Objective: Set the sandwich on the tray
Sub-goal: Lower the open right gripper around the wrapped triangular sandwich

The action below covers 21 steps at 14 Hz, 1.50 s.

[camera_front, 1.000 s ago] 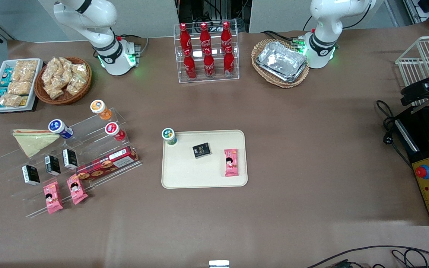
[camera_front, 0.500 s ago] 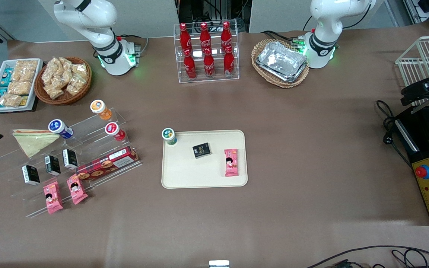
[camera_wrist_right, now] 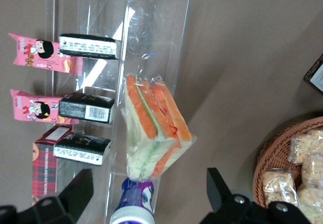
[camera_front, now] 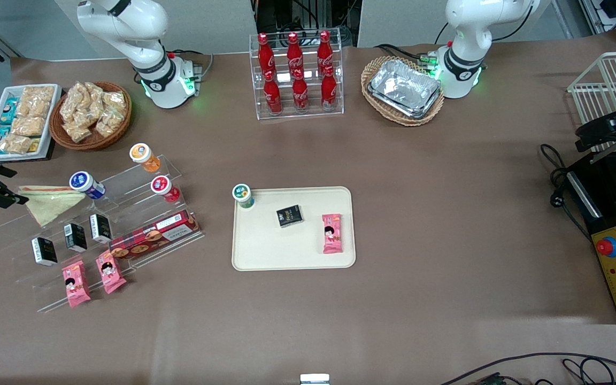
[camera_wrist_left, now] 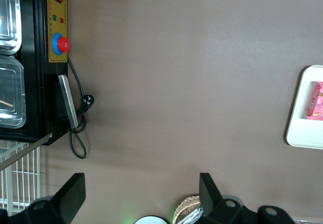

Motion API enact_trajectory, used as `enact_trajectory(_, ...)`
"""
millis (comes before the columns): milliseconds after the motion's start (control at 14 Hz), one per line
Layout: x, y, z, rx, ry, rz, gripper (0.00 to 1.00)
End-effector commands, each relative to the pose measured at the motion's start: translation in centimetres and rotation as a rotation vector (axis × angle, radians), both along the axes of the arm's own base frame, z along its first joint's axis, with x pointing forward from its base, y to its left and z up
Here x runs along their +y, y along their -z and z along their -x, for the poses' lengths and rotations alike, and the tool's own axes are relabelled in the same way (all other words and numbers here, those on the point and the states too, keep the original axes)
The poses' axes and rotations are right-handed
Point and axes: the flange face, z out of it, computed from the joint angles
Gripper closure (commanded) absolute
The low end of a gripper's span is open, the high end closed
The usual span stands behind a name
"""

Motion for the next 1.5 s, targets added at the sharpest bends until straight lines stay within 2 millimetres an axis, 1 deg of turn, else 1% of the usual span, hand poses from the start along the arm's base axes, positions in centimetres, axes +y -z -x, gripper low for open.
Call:
enact_trajectory(0, 0.3, 1.7, 0.8, -0.027, 0.028, -0.003, 0.00)
enact_trajectory(143, 0.2, 3.0, 0.7, -0.005, 0.029, -0.004, 0.00)
enact_trajectory(214, -0.5, 3.5, 0.9, 0.003, 0.041, -0.004, 0.00)
enact_trajectory(286, -0.8, 3.9, 0.9, 0.004, 0.047, 0.000, 0.00)
enact_trajectory(500, -1.0, 5.1, 0.5, 0.010, 0.047, 0.008, 0.00)
enact_trajectory(643, -1.0, 6.4, 0.0, 0.010, 0.049, 0.014, 0.00)
enact_trajectory(786, -0.5, 7.2, -0.8, -0.005, 0.050, 0.014, 0.00)
enact_trajectory(929, -0.3, 7.2, -1.2, -0.023, 0.065, -0.004, 0.00)
enact_trajectory(1000, -0.3, 7.7, -1.4, -0.023, 0.071, -0.009, 0.04)
enact_trajectory(1071, -0.3, 7.8, -1.5, -0.033, 0.084, -0.026, 0.07)
enact_trajectory(1143, -0.1, 7.8, -1.7, -0.041, 0.089, -0.040, 0.21)
enact_trajectory(1214, 0.0, 7.7, -1.8, -0.044, 0.087, -0.040, 0.27)
enact_trajectory(1286, 0.1, 7.6, -1.9, -0.047, 0.083, -0.039, 0.28)
enact_trajectory(1357, 0.0, 7.3, -2.0, -0.051, 0.078, -0.037, 0.33)
enact_trajectory(1429, 0.0, 7.1, -2.0, -0.056, 0.069, -0.038, 0.49)
